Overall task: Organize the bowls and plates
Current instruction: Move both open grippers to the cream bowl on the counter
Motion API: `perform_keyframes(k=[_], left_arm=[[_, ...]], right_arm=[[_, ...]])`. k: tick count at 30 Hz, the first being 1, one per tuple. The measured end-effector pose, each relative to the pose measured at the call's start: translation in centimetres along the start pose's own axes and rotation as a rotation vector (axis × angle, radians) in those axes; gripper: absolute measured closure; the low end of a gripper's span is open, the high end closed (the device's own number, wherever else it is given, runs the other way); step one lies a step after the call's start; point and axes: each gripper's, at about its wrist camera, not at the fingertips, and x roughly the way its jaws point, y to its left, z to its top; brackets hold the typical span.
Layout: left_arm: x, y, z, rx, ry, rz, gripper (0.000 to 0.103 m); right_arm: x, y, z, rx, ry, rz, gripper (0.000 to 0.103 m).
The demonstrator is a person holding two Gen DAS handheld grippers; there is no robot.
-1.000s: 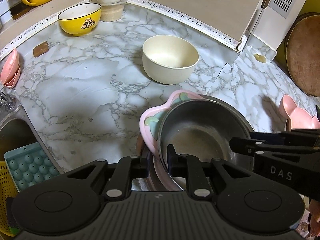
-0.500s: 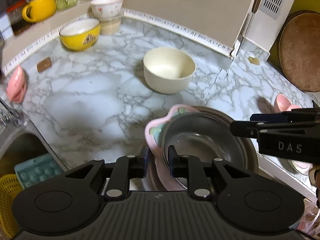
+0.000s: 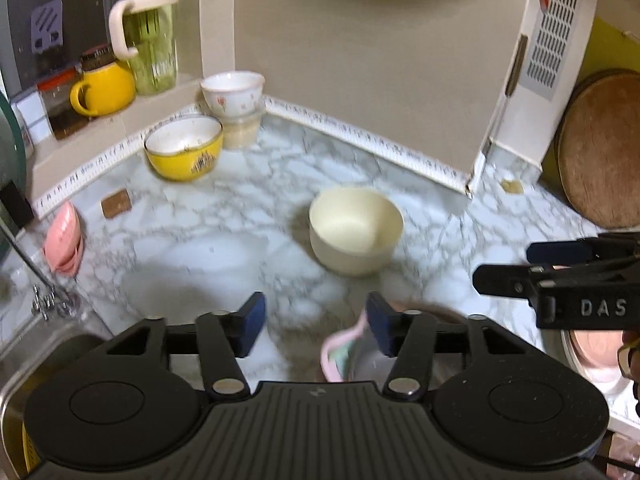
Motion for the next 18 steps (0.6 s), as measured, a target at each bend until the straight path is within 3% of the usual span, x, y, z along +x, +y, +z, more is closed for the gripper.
perform_keyframes(k=[10,18], left_arm=[[2.5,-0.3,4.1,-0.002,-0.065,0.004,0.031],[7.5,0.1,6.7,-0.033,-0.034,0.033,0.027]], right_arm=[[1.4,-0.7,3.1,-0.022,-0.052,-0.047,0.007],[5.0,-2.0,5.5,-0.006,-0.037,-0.064,0.004]])
